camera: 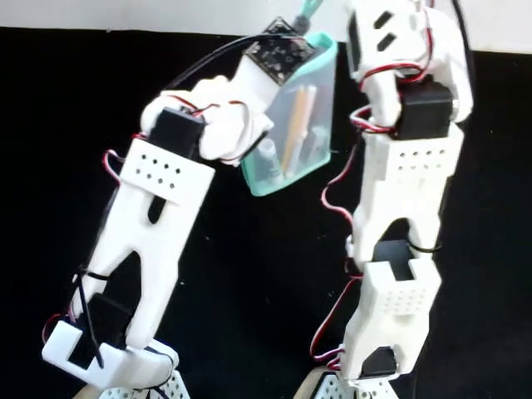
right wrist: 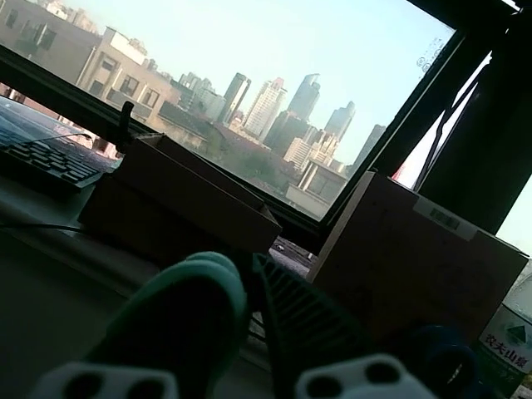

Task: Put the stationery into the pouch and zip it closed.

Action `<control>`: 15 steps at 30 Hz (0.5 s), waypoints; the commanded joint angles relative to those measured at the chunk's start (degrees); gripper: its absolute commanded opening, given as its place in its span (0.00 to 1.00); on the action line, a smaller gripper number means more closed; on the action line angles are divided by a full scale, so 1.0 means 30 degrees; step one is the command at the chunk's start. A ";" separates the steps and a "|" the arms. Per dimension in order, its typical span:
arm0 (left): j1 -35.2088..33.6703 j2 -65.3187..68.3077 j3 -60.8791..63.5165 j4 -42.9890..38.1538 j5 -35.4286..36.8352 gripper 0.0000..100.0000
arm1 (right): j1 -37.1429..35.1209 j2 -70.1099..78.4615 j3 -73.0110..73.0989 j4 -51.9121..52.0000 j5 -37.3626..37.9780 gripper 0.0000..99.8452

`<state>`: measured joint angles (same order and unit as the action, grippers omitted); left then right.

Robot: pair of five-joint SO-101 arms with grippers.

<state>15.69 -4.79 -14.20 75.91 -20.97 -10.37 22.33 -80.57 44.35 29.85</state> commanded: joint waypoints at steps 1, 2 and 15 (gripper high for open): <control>-0.0659 -0.0190 -0.0044 0.1846 -0.0147 0.01 | 0.1421 -0.0073 -0.0337 0.0015 0.0264 0.01; -0.0571 -0.0190 -0.0044 0.2520 -0.0147 0.01 | 0.1685 -0.0073 -0.0337 0.0015 0.0264 0.01; -0.0659 -0.0396 -0.0220 0.7795 -0.0176 0.01 | 0.5700 -0.0073 0.4059 -0.2242 0.0234 0.01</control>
<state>15.34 -5.67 -15.34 94.64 -21.32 -0.35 22.95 -69.93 43.21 30.20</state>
